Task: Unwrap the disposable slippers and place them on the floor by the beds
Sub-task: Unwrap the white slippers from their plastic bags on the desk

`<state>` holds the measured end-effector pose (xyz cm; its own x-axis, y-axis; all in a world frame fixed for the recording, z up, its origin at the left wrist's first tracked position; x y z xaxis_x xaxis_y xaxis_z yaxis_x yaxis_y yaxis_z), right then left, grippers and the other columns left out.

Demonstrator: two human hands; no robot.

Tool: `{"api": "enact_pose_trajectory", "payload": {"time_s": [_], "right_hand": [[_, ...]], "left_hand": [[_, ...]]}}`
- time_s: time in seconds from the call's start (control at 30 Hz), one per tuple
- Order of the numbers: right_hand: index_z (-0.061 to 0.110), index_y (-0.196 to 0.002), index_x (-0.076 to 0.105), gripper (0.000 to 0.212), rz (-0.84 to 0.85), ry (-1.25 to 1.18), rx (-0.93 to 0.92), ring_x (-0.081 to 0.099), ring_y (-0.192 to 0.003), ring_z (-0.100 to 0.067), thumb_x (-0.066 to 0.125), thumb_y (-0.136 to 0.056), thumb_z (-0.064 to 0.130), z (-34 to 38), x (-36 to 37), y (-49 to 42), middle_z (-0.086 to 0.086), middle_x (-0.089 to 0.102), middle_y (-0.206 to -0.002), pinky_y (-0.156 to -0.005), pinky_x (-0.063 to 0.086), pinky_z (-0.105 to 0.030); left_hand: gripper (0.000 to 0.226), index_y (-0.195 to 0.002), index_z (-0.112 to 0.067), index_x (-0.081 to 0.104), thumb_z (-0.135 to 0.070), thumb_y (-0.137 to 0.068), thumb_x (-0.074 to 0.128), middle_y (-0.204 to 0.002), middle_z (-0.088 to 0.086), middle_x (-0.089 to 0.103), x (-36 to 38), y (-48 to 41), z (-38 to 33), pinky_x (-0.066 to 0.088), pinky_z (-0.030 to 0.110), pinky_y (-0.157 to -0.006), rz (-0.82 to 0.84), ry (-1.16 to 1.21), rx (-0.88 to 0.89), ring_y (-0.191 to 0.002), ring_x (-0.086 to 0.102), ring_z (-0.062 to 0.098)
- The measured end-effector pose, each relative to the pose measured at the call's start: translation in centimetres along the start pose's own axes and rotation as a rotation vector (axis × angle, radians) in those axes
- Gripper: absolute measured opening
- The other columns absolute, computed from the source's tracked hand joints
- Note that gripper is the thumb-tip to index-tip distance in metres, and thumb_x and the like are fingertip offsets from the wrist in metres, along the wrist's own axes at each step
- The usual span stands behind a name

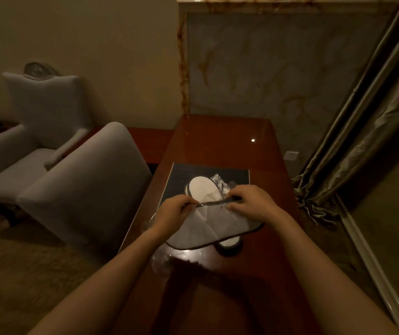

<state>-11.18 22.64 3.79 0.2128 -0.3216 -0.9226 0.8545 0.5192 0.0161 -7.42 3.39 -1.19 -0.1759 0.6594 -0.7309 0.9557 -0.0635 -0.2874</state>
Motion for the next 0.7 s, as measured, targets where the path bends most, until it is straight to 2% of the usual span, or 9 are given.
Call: {"api": "enact_pose_trajectory", "payload": {"time_s": [0.07, 0.2, 0.3, 0.37, 0.47, 0.57, 0.7], "right_hand": [[0.022, -0.102, 0.066, 0.021, -0.027, -0.022, 0.02, 0.053, -0.086, -0.012, 0.058, -0.086, 0.031, -0.5, -0.4, 0.4, 0.001, 0.062, -0.098, -0.067, 0.038, -0.024], [0.025, -0.099, 0.068, 0.02, -0.051, -0.025, 0.057, 0.057, -0.09, -0.015, 0.058, -0.084, 0.031, -1.2, -0.7, 0.7, 0.002, 0.064, -0.097, -0.075, 0.047, -0.033], [0.027, -0.096, 0.069, 0.019, -0.065, -0.087, 0.117, 0.058, -0.091, -0.015, 0.059, -0.081, 0.031, -2.4, -1.4, 1.1, 0.004, 0.064, -0.096, -0.076, 0.049, -0.035], [0.028, -0.094, 0.069, 0.017, -0.073, -0.102, 0.155, 0.058, -0.091, -0.014, 0.06, -0.08, 0.031, -3.5, -2.2, 1.5, 0.005, 0.065, -0.096, -0.078, 0.05, -0.036], [0.028, -0.091, 0.069, 0.015, -0.081, -0.141, 0.193, 0.058, -0.089, -0.012, 0.06, -0.08, 0.031, -5.1, -3.6, 2.0, 0.008, 0.063, -0.091, -0.079, 0.05, -0.035], [0.028, -0.092, 0.067, 0.014, -0.071, -0.16, 0.207, 0.056, -0.086, -0.009, 0.06, -0.081, 0.032, -5.6, -4.1, 2.0, 0.015, 0.058, -0.083, -0.079, 0.051, -0.033], [0.024, -0.096, 0.068, 0.017, -0.092, -0.191, 0.221, 0.057, -0.089, -0.012, 0.061, -0.082, 0.029, -6.2, -4.6, 2.5, 0.008, 0.061, -0.09, -0.078, 0.048, -0.031]], "left_hand": [[0.019, -0.101, -0.013, 0.073, -0.017, -0.088, 0.06, -0.099, 0.003, 0.073, 0.0, -0.2, 0.8, 0.055, 0.029, -0.081, 0.013, 0.022, -0.028, -0.089, 0.066, 0.013], [0.02, -0.104, -0.012, 0.072, -0.014, -0.089, 0.059, -0.102, 0.004, 0.074, 0.5, -0.8, 1.5, 0.05, 0.02, -0.083, 0.039, 0.059, -0.071, -0.093, 0.065, 0.012], [0.023, -0.108, -0.011, 0.071, -0.011, -0.089, 0.059, -0.108, 0.006, 0.072, 0.7, -0.9, 2.4, 0.05, 0.022, -0.088, 0.055, 0.119, -0.149, -0.097, 0.064, 0.011], [0.024, -0.109, -0.011, 0.07, -0.01, -0.087, 0.061, -0.108, 0.006, 0.072, 0.5, -0.6, 3.6, 0.051, 0.022, -0.085, 0.057, 0.148, -0.219, -0.095, 0.063, 0.01], [0.023, -0.107, -0.011, 0.071, -0.011, -0.086, 0.063, -0.105, 0.007, 0.074, 0.4, 0.3, 5.7, 0.049, 0.017, -0.077, 0.056, 0.135, -0.32, -0.087, 0.064, 0.007], [0.021, -0.104, -0.011, 0.073, -0.014, -0.085, 0.065, -0.103, 0.006, 0.074, 1.1, 0.7, 6.4, 0.048, 0.018, -0.077, 0.065, 0.112, -0.346, -0.082, 0.063, 0.004], [0.017, -0.098, -0.015, 0.075, -0.017, -0.084, 0.066, -0.1, 0.003, 0.075, 1.8, 0.8, 7.1, 0.05, 0.023, -0.077, 0.094, 0.025, -0.391, -0.081, 0.064, 0.006]]}}
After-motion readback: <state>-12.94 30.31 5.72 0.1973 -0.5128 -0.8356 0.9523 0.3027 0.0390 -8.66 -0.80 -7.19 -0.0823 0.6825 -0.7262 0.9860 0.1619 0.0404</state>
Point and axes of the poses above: each hand's wrist, its own y-axis away from the middle knuckle, its own x-axis out of the palm, z = x × y, the point moved 4 cm from there along -y, towards the middle knuckle
